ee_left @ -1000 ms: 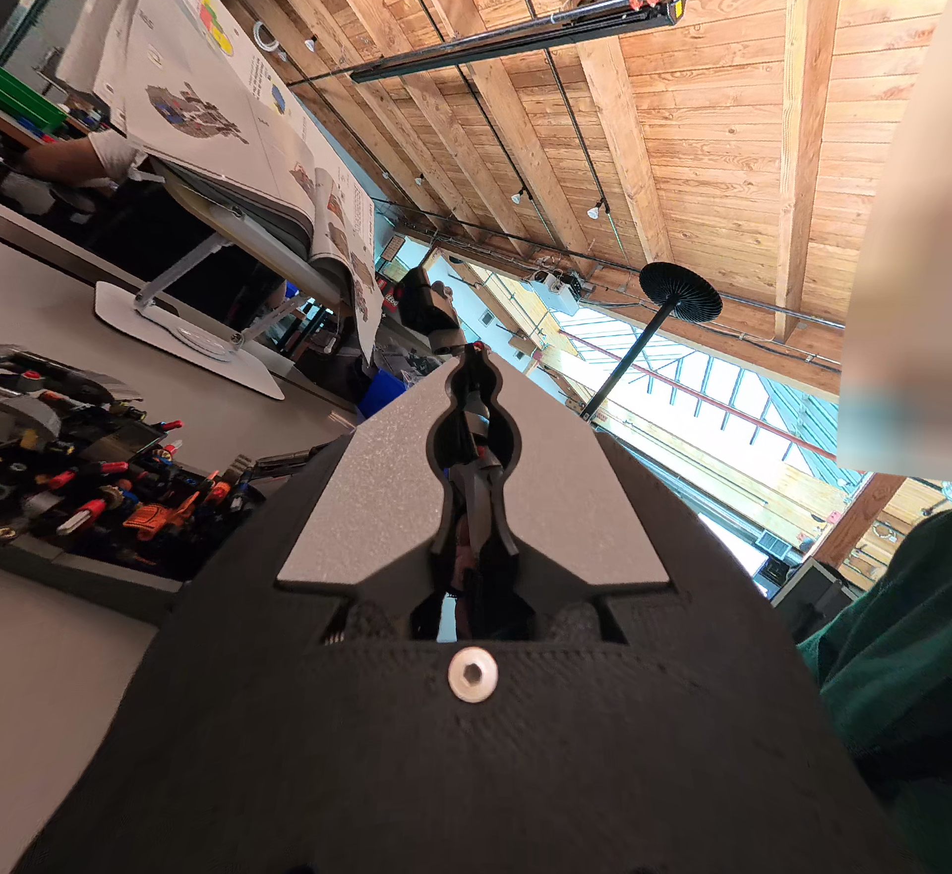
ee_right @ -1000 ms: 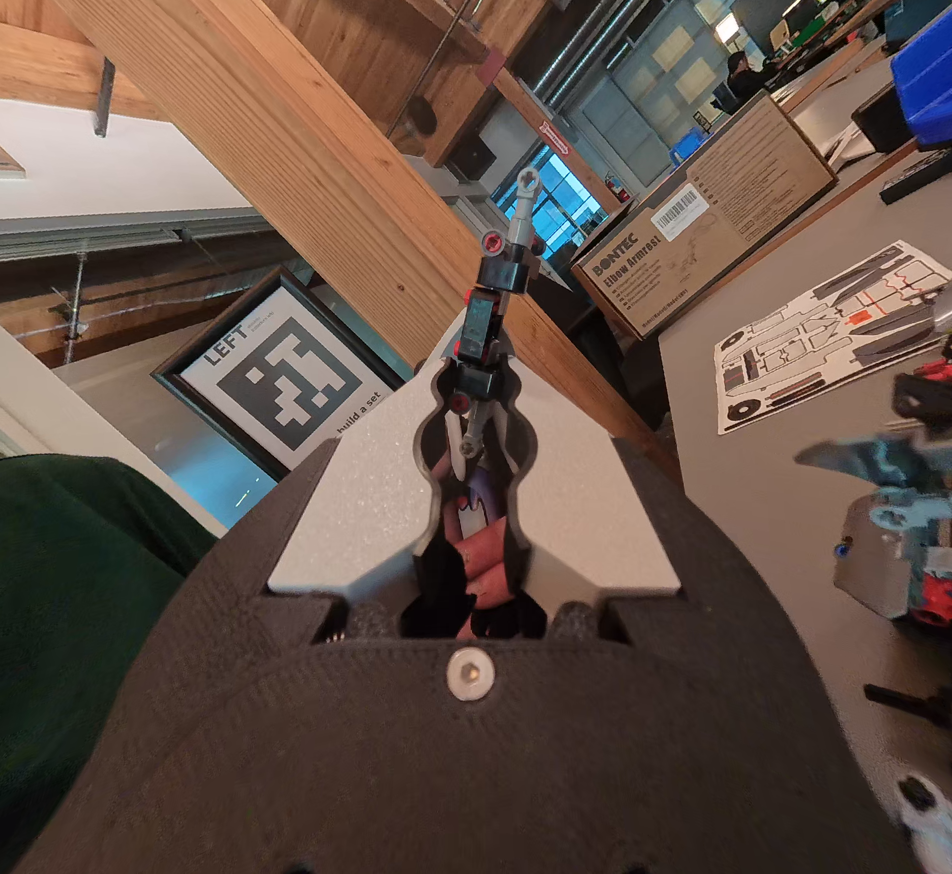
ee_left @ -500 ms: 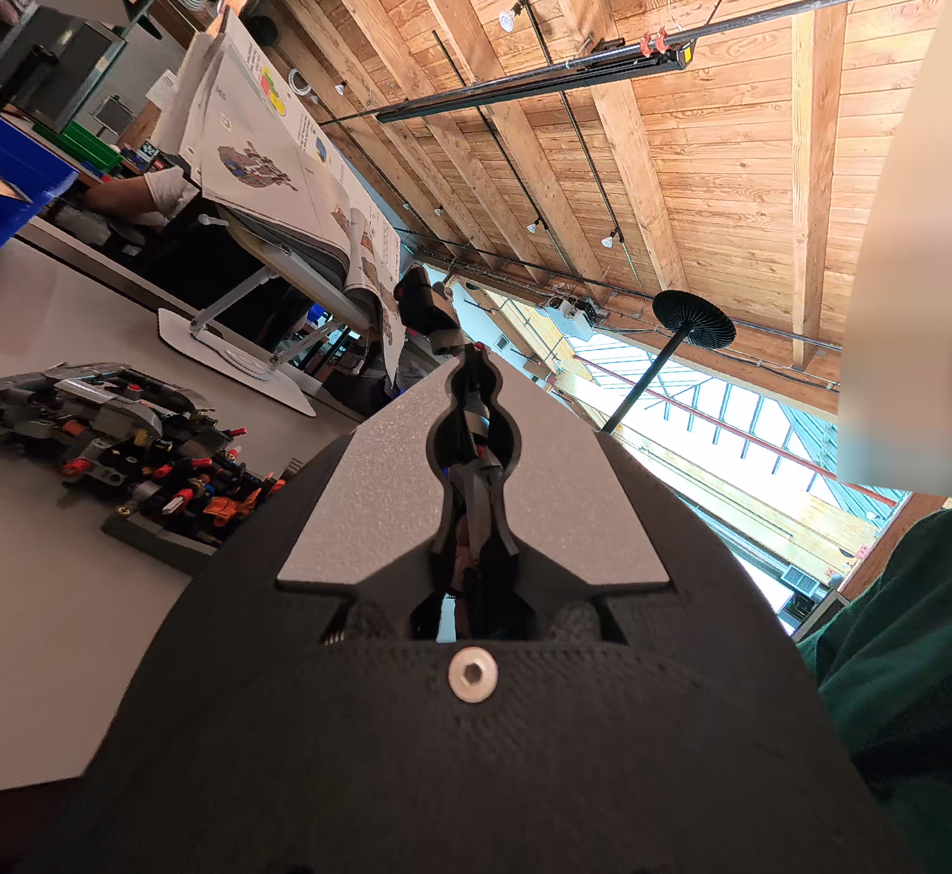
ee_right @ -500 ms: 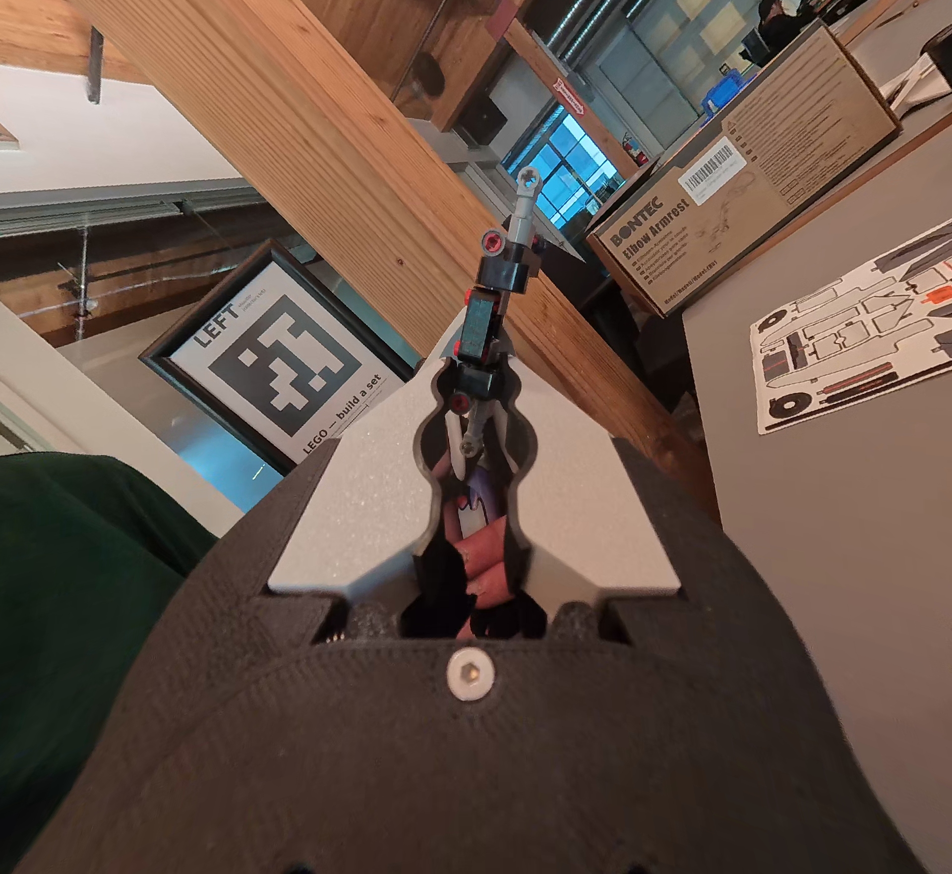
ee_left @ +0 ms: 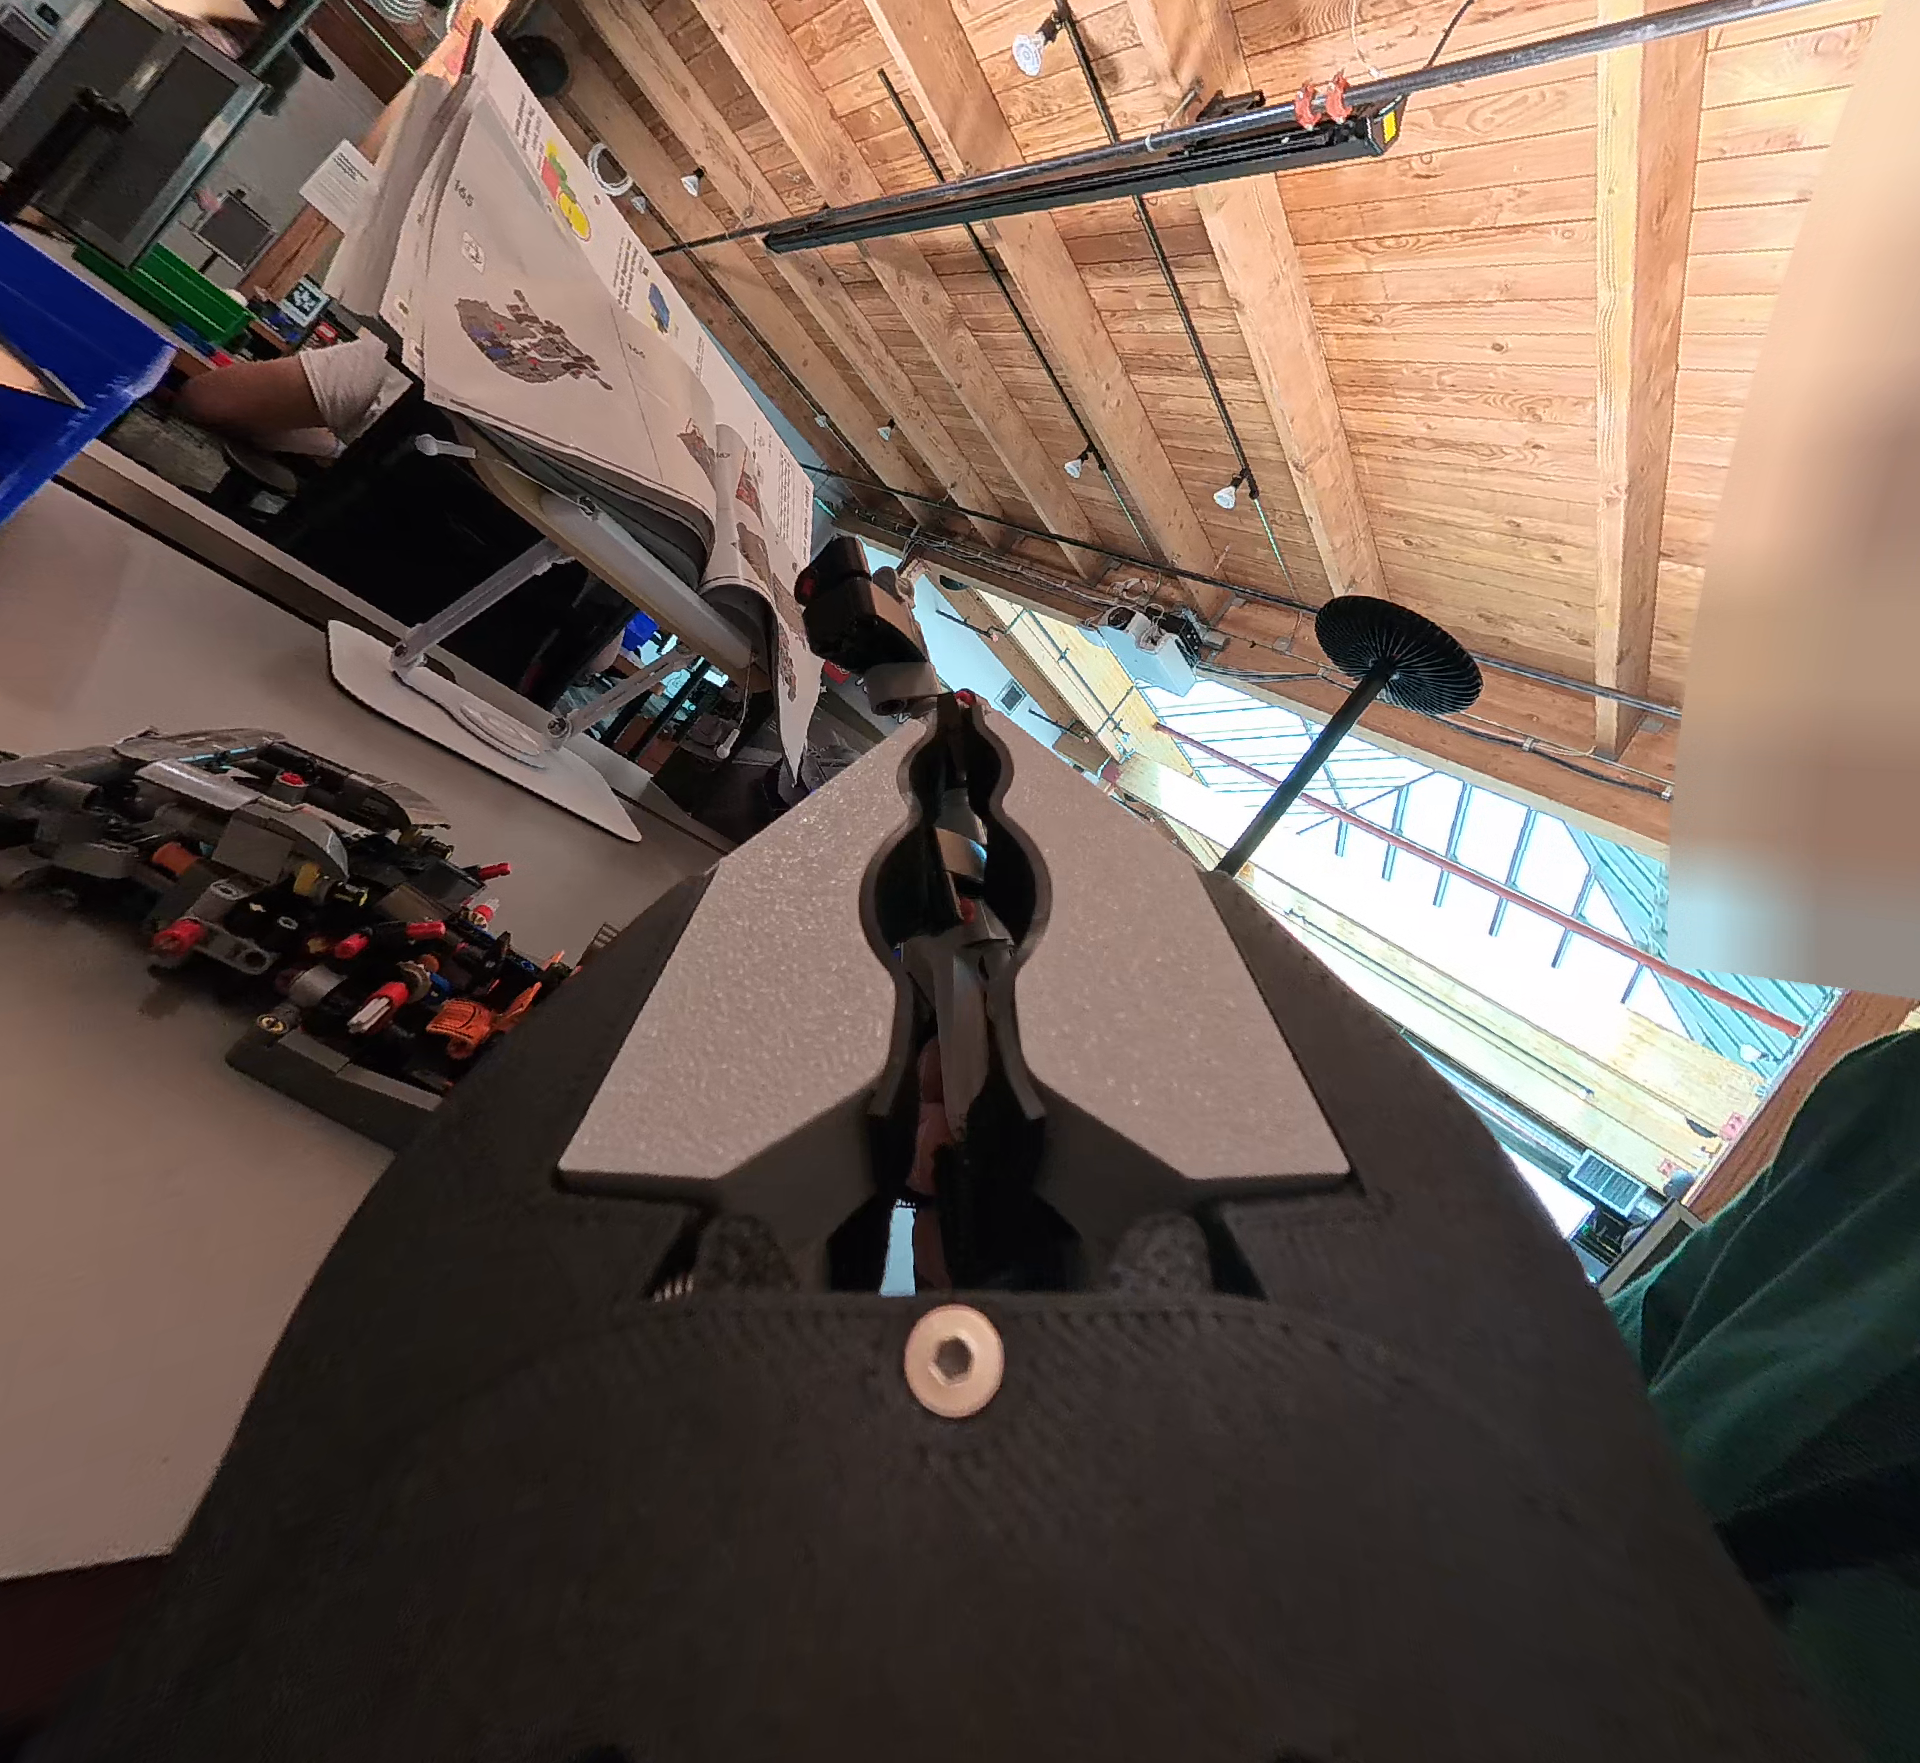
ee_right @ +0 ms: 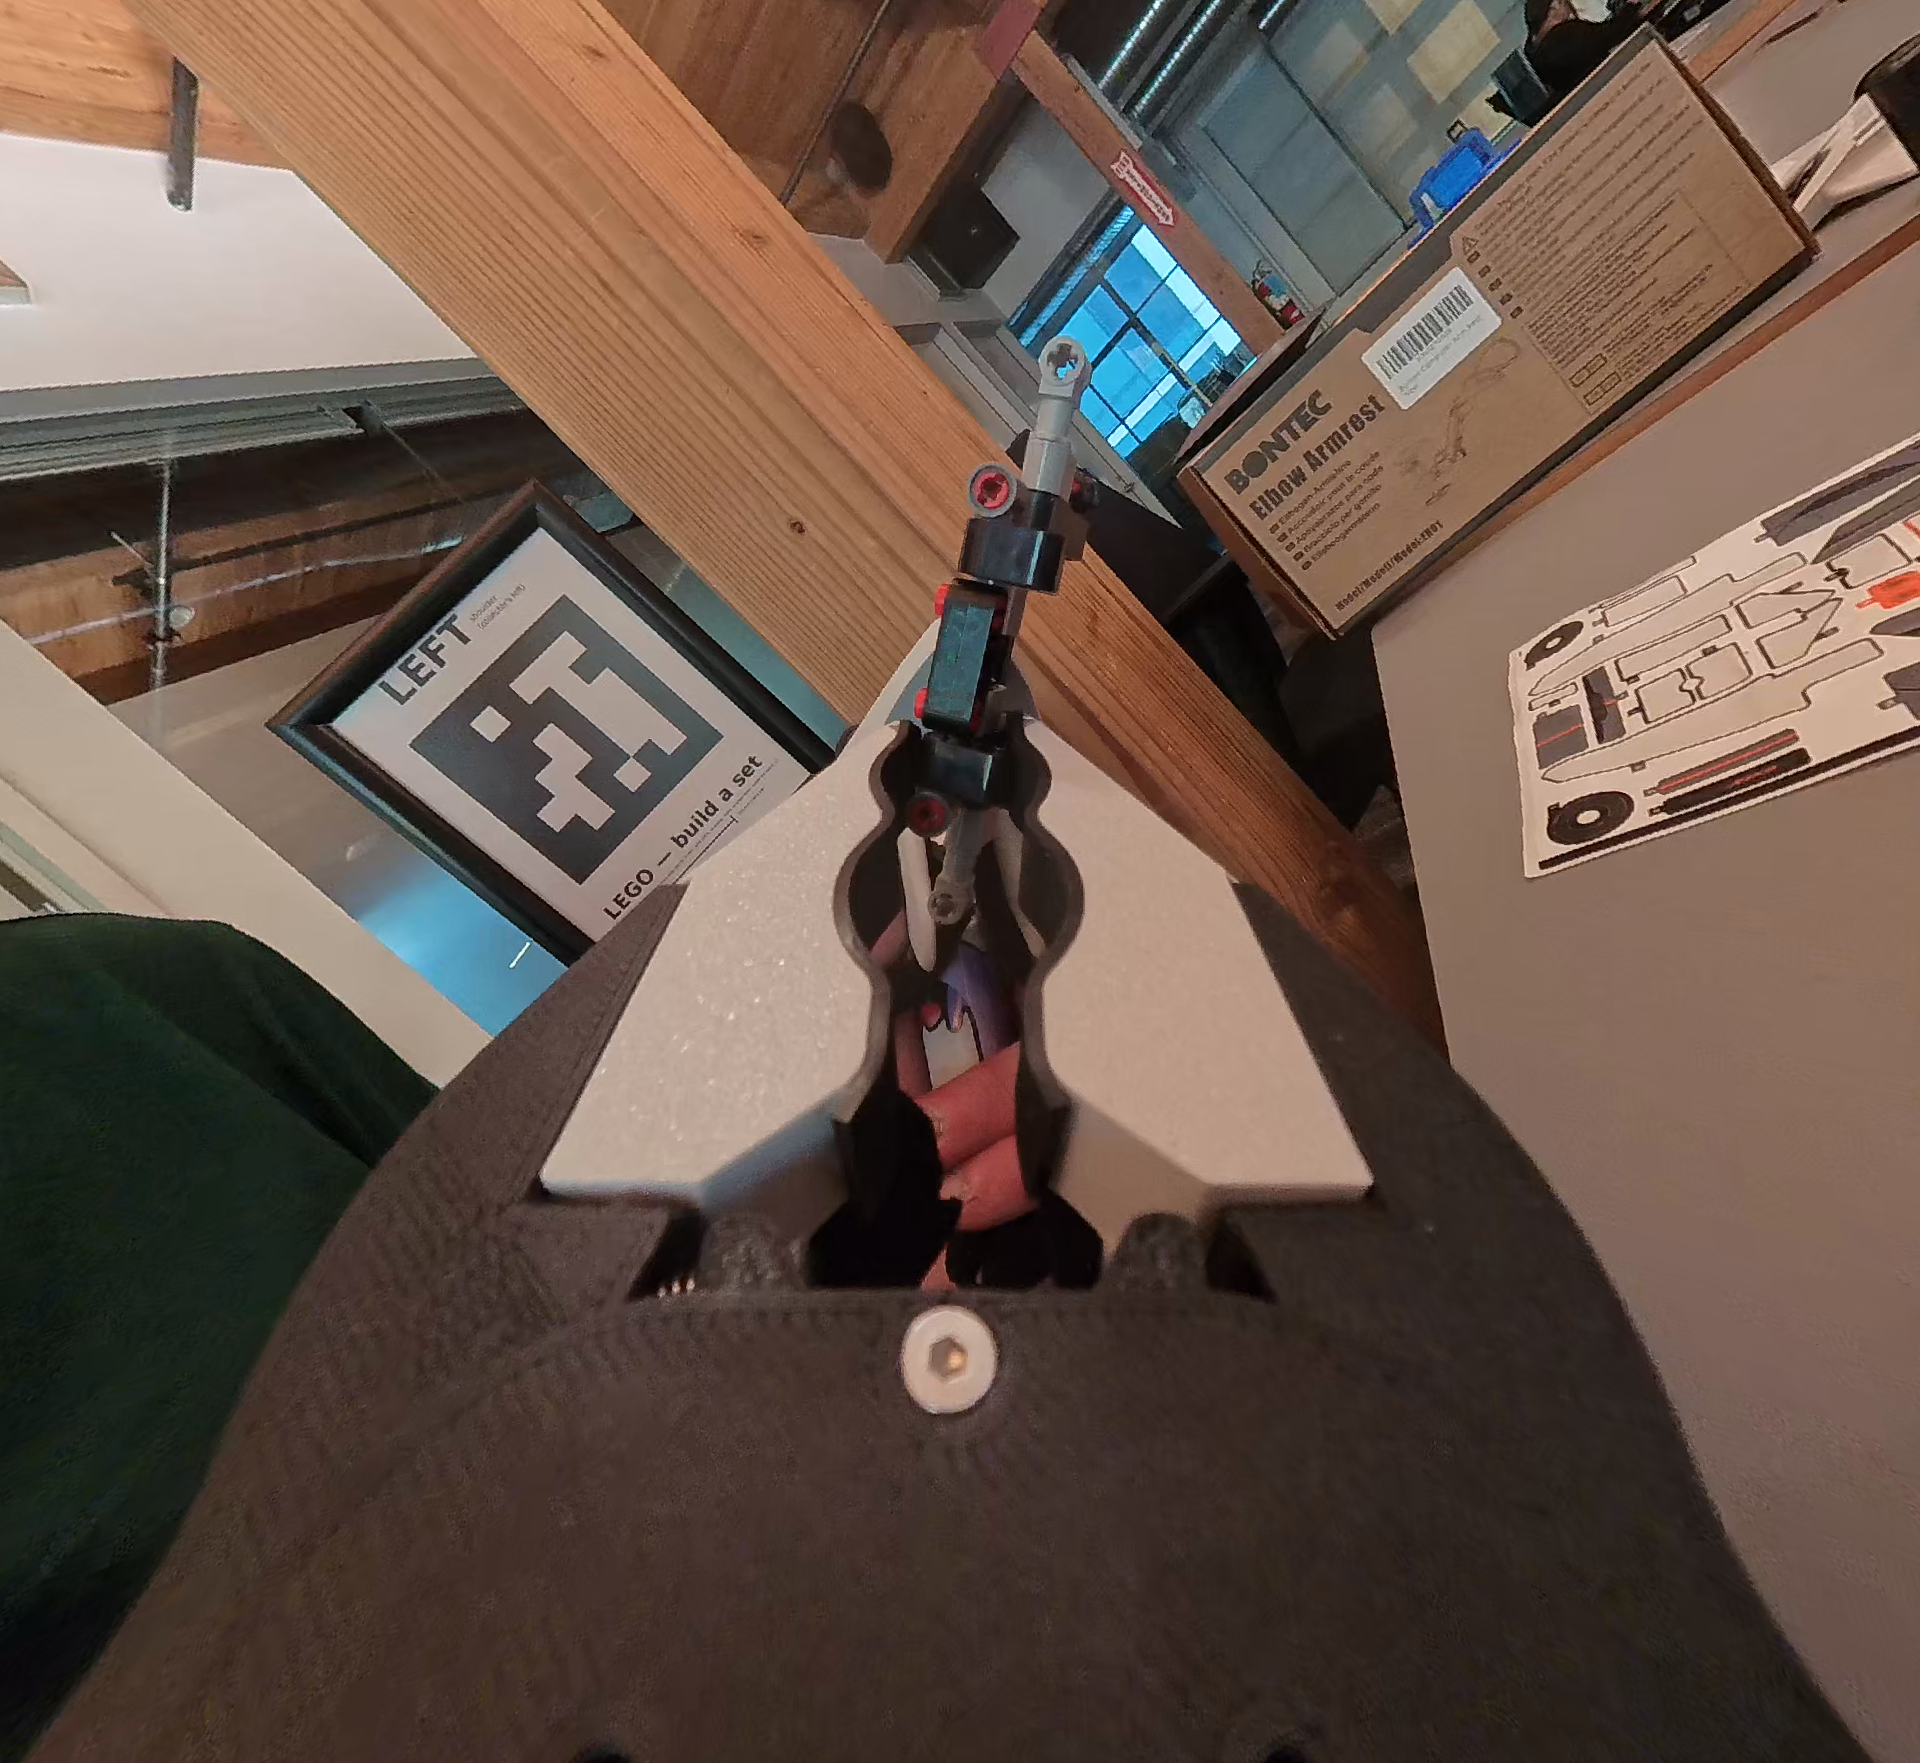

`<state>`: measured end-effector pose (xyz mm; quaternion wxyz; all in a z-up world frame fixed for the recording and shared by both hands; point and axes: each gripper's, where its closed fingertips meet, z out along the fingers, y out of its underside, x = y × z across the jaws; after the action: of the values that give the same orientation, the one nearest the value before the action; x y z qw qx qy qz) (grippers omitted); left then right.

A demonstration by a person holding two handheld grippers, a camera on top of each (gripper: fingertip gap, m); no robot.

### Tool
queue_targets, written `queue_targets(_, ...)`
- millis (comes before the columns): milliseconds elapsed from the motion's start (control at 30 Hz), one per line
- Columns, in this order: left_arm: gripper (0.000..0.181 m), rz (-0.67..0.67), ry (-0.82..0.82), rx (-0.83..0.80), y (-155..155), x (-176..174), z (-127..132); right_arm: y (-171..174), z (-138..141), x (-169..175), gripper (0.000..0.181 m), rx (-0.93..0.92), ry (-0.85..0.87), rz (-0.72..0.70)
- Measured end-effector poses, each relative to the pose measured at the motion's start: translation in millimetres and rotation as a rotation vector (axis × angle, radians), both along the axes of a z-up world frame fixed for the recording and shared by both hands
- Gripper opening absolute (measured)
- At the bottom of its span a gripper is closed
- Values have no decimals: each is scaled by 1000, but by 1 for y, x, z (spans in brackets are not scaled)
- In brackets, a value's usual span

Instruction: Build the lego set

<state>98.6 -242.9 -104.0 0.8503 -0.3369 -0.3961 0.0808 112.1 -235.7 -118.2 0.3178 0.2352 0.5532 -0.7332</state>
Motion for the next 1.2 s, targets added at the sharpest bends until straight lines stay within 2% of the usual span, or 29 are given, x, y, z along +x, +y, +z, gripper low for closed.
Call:
queue_targets(433, 1, -13, -5, 1, 4, 2, -1, 5, -1, 2, 13, 6, 2, -7)
queue_targets(733, 0, -36, -49, 22, 6, 23, -15, 7, -15, 23, 14, 29, -27, -2)
queue_targets(1000, 0, -159, -76, 53, 40, 33, -26, 39, -23, 36, 17, 48, -52, -80)
queue_targets(1200, 0, -307, -118, 128, 67, 36, -32, 72, -20, 28, 17, 34, -52, -186)
